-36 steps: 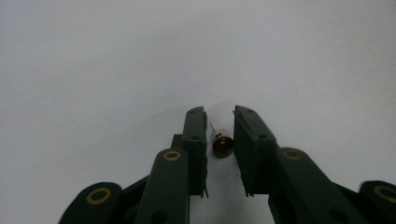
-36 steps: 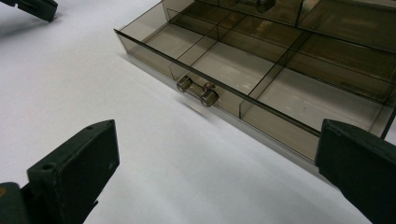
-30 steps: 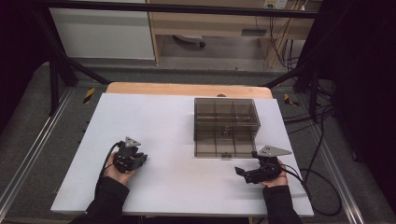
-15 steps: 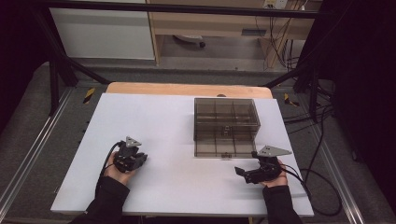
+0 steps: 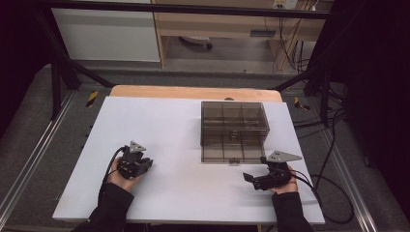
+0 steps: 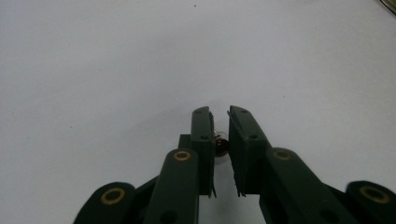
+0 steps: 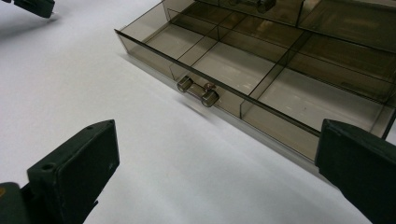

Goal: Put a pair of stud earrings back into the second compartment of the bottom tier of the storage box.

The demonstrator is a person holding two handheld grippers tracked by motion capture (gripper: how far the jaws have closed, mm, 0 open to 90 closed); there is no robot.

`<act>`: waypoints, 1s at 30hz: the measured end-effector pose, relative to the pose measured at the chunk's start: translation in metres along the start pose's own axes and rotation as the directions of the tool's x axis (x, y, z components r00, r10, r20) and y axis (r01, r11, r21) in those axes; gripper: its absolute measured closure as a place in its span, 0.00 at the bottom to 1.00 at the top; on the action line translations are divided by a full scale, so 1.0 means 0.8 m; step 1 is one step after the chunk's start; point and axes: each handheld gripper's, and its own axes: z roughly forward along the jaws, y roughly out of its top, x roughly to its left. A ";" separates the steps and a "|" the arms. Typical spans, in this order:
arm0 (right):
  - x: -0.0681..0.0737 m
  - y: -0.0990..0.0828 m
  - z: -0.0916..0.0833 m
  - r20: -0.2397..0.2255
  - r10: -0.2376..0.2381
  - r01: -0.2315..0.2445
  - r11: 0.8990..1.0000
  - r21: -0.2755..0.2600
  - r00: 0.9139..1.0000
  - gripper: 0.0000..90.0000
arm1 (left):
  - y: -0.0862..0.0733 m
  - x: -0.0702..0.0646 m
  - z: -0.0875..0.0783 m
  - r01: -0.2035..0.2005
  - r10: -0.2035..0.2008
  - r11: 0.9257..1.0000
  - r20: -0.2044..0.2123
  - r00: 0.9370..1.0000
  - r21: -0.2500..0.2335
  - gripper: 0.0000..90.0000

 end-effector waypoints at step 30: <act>0.000 0.000 0.001 0.000 -0.001 0.001 1.000 0.006 1.000 0.01 | 0.010 -0.021 -0.008 -0.025 0.027 0.999 0.038 0.999 -0.036 0.89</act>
